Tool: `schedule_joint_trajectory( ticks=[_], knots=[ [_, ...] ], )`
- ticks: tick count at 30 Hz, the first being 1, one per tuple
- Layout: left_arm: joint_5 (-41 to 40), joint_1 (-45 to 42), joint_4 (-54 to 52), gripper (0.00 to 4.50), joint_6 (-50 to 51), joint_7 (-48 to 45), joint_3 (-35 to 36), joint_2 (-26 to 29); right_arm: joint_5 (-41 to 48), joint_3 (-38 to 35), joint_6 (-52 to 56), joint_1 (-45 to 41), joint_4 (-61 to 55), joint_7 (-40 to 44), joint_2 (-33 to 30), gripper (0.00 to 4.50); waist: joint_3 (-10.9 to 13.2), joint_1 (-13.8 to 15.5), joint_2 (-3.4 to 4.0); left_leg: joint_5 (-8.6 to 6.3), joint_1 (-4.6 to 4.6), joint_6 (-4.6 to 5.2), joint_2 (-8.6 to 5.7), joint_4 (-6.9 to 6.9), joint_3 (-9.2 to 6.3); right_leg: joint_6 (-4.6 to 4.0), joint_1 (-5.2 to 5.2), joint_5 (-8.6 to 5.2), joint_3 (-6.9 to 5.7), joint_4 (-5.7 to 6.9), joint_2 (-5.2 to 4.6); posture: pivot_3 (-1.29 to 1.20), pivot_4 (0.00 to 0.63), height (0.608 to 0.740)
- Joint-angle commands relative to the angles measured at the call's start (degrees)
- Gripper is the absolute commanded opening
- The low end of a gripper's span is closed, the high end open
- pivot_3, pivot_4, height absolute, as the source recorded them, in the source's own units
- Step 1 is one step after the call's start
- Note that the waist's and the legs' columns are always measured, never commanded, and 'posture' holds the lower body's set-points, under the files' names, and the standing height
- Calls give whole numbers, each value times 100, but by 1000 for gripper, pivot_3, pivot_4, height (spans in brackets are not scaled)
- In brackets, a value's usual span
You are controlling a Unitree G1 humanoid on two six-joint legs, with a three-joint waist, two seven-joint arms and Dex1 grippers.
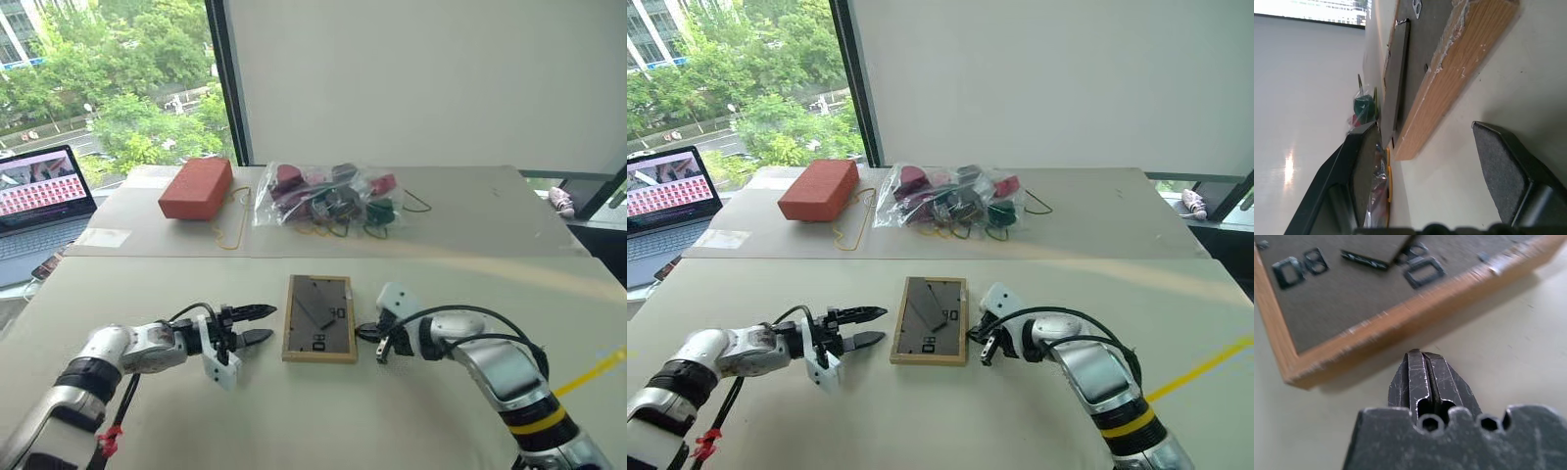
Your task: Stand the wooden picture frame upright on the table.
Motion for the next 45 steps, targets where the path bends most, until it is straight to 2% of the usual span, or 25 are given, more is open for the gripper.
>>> schedule_joint_trajectory(
  ticks=[1, 10, 13, 16, 17, 19, 25, 27, 34, 36, 41, 45],
  knots=[
    [454, -107, 161, 3356, -30, 436, -660, -346, 109, 215, 176, -107, -190, -82, 216, 0, -12, 18, 2, 0, 0, 0, 0, 0, 0, 1, 0, 0, 0, 0, 0, 0, 150, 740],
    [295, -211, 282, 3356, -158, 685, -940, -263, 155, 77, 255, -45, -203, -221, 187, 0, -24, 37, 2, 0, -5, 1, -2, 0, 0, 4, -7, 0, 0, -2, -2, 0, 150, 740],
    [210, -193, 303, 2533, -268, 641, -1019, -169, 167, 82, 233, -24, -183, -234, 148, 0, -24, 27, 2, -1, -6, 1, -2, 0, 0, 4, -8, -1, 0, -2, -2, 0, 150, 740],
    [146, -182, 314, 1380, -235, 624, -1059, -117, 130, 62, 168, -35, -98, -238, 76, 0, -25, 14, 5, -1, -5, 2, -2, -1, 0, 4, -8, -1, 0, -2, -1, 0, 150, 740],
    [150, -174, 304, 1163, -182, 622, -1065, -109, 120, 40, 147, -45, -62, -235, 46, 0, -27, 12, 7, -1, -4, 2, -1, -1, 0, 4, -8, -1, 0, -2, -1, 0, 150, 740],
    [149, -163, 301, 1147, -138, 600, -1086, -101, 124, -3, 119, -63, -30, -229, -10, 0, -28, 11, 9, -1, -4, 2, -2, -1, 0, 4, -7, -1, -1, -2, -1, 0, 150, 740],
    [131, -58, 143, 1147, 11, 658, -1073, -74, 274, -839, 25, -521, 486, -254, -455, 0, -29, 11, 11, -1, -4, 1, -3, 0, 2, 4, -7, -1, 0, -3, -3, 0, 150, 740],
    [86, -22, 103, 1147, 57, 675, -1047, -76, 440, -1106, 93, -894, 815, -339, -344, 0, -31, -14, 16, -1, -3, 2, -2, -1, 3, 4, -8, -1, 0, -2, -2, 0, 150, 740],
    [35, 30, -2, 1147, 130, 652, -1063, -97, 1345, -1290, 1072, -2139, 1681, -225, 895, 2226, -51, -120, 49, -1, 2, 2, -1, -3, -1, 4, -7, 0, 1, 9, 0, 0, 150, 740],
    [19, 31, -39, 1147, 137, 657, -1071, -106, 1504, -1184, 1299, -2366, 2040, -23, 1054, 2908, -51, -104, 50, -1, 0, 2, -3, -2, -1, 4, -7, 0, 1, 10, -2, 0, 150, 740],
    [-34, 39, -113, 1147, 144, 626, -1067, -146, 1363, -721, 1017, -2711, 2956, 368, 1171, 4470, -51, -80, 51, -1, -7, 3, -12, -2, -3, 7, -15, -2, -3, 41, -13, 0, 150, 740],
    [-60, 65, -150, 1147, 148, 606, -1058, -149, 1281, -373, 886, -2852, 3547, 752, 1271, 4470, -56, -112, 59, -2, -5, 3, -12, -2, -3, 7, -15, -2, -4, 43, -13, 0, 150, 740]
  ],
)
